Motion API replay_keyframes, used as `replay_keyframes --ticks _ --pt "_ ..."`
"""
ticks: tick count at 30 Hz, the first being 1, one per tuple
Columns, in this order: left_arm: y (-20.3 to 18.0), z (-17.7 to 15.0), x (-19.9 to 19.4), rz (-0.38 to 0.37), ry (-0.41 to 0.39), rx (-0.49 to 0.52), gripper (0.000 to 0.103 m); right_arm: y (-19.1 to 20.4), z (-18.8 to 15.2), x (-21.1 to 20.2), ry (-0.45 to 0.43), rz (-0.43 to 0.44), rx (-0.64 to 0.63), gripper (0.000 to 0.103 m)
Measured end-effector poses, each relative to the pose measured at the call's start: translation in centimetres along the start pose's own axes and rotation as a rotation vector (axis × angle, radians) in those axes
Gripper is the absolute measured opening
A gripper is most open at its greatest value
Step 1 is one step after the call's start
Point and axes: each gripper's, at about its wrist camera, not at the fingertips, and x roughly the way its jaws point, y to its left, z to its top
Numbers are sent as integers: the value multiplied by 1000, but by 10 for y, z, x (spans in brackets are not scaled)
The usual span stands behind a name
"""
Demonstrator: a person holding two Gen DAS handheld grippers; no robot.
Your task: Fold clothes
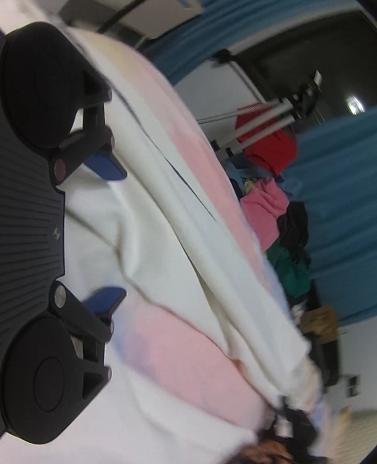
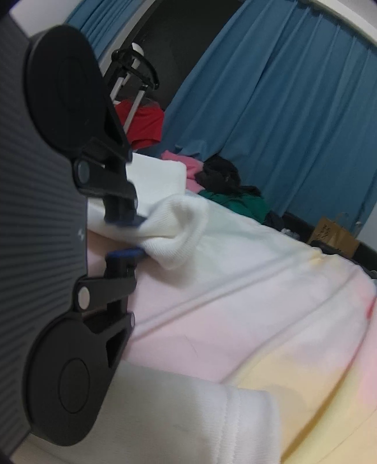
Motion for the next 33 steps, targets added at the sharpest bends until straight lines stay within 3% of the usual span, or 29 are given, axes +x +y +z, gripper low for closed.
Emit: replay_keyframes --ticks 2,4,7,11,15,20,25,28,30,32,33 --pt "-5 2 11 -36 4 20 17 8 1 -6 -42 9 -38 13" --pt "-4 4 8 -33 -4 10 5 21 2 -15 -87 4 -90 12" --pt "12 3 -13 -92 -43 -45 3 35 5 -30 -151 -18 -149 11" --pt "26 -3 -53 -186 -98 -81 3 25 15 -40 -144 -91 -100 10" --pt "11 -20 -79 -273 -103 -84 3 0 25 -53 -121 -202 -42 10" --pt "-12 -46 -83 -286 -83 -171 4 -26 34 -79 -98 -255 -45 10" --pt "-3 -53 -75 -284 -82 -269 7 -24 27 -88 -82 -249 -131 10" --pt "1 -55 -77 -281 -92 -275 15 -25 25 -90 -74 -241 -141 14" --pt "4 -58 -84 -282 -98 -311 27 -25 24 -94 -63 -237 -136 17" --pt "9 -59 -95 -254 -101 -343 52 -20 23 -97 -44 -257 -172 24" --pt "10 -59 -102 -234 -104 -354 55 -15 21 -101 -31 -262 -206 31"
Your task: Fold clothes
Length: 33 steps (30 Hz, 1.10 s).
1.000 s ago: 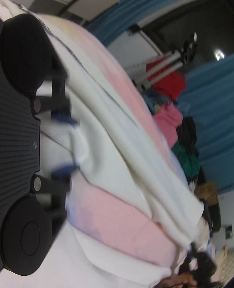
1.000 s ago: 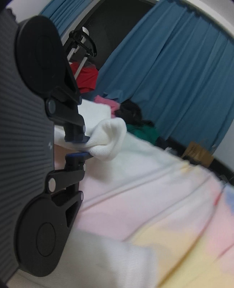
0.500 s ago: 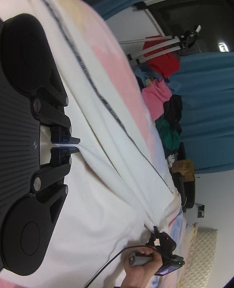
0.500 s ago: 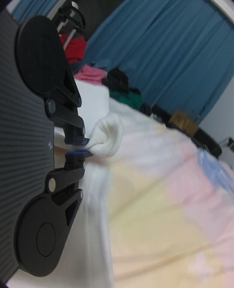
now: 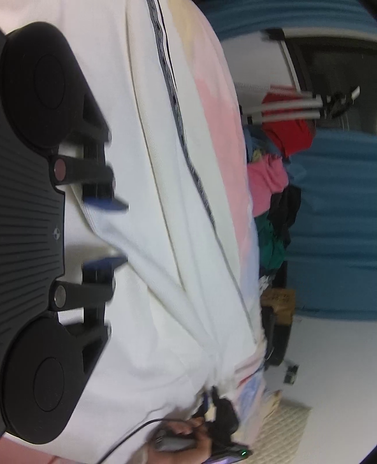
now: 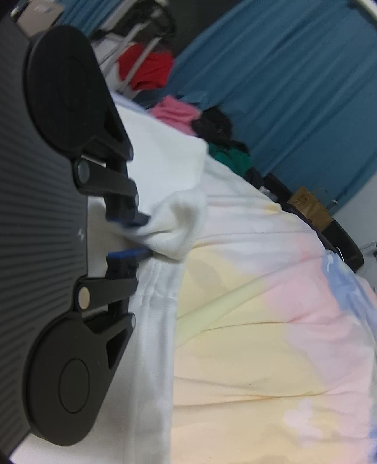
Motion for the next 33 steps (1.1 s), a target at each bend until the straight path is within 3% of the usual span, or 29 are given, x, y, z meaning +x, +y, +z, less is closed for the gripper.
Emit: replay_keyframes --ticks 3,4,5,8,14,17,20,25,29,33 --pt "4 4 -30 41 -27 -40 69 11 -7 -25 -4 1 -109 67" --pt "6 5 -42 54 -37 -56 76 13 -11 -36 -12 8 -140 75" --pt "7 5 -56 73 -51 -66 82 17 -13 -46 -14 13 -173 76" --pt "9 0 -102 138 -82 -83 88 25 -18 -75 1 12 -255 74" --pt "39 -31 -190 281 -79 -192 96 25 -26 -137 66 -13 -280 74" --pt "66 -49 -226 360 -41 -301 97 22 -34 -162 112 -10 -324 74" --pt "100 -68 -257 414 -12 -470 97 21 -32 -180 75 -28 -357 74" --pt "138 -108 -290 430 -9 -731 97 -1 -21 -197 -35 -61 -241 75" --pt "159 -130 -296 438 41 -923 97 -32 -15 -189 -3 -115 -74 75" --pt "175 -157 -288 311 19 -1207 97 -68 -13 -173 59 -156 87 75"
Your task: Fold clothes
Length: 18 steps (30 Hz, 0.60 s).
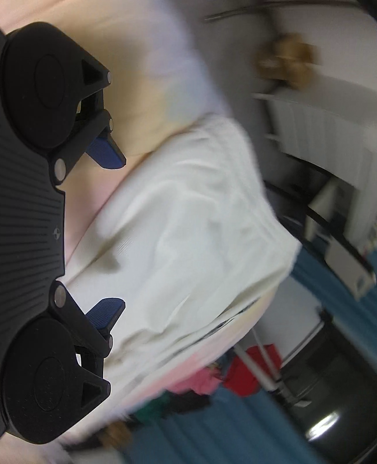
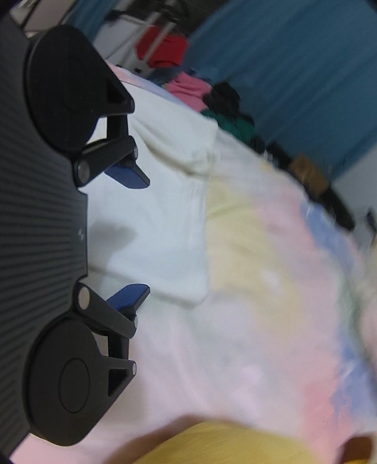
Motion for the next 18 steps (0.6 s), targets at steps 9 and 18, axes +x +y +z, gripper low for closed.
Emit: replay_keyframes --ticks 9,18 --pt "26 11 15 -113 -47 -276 88 -23 4 28 133 114 92 56" --pt "37 10 20 -107 -132 -306 20 -9 10 28 2 134 30 6"
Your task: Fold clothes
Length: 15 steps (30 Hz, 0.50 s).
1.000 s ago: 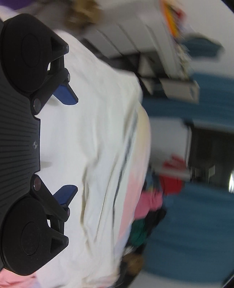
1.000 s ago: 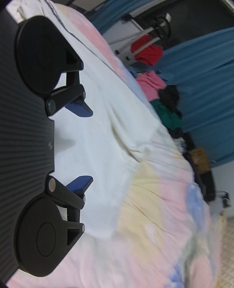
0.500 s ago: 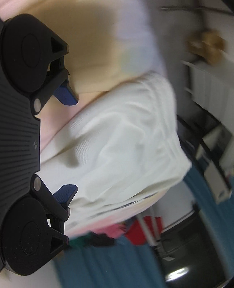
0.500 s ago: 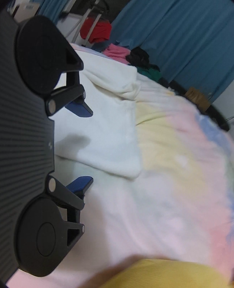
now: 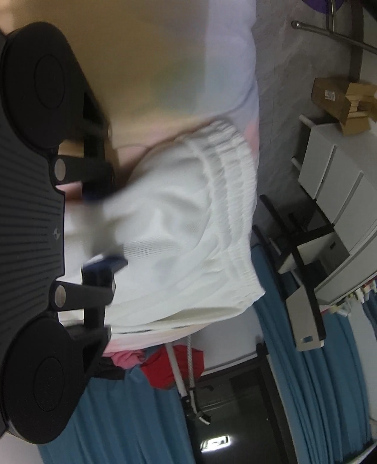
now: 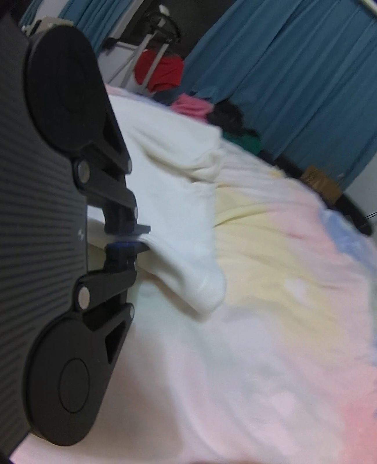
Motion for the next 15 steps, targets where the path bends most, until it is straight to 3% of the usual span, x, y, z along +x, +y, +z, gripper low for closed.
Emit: replay_keyframes --ticks 5,11,13,15 --pt "-16 -3 -18 -79 -66 43 9 8 4 -18 -90 5 4 5" --pt "-42 -5 -63 -222 -91 146 9 13 16 -50 -180 29 19 5" --pt "-58 4 -66 -232 -83 200 9 23 22 -51 -175 43 -4 5" --pt "-72 14 -58 -244 -67 189 9 42 31 -43 -148 49 -52 5"
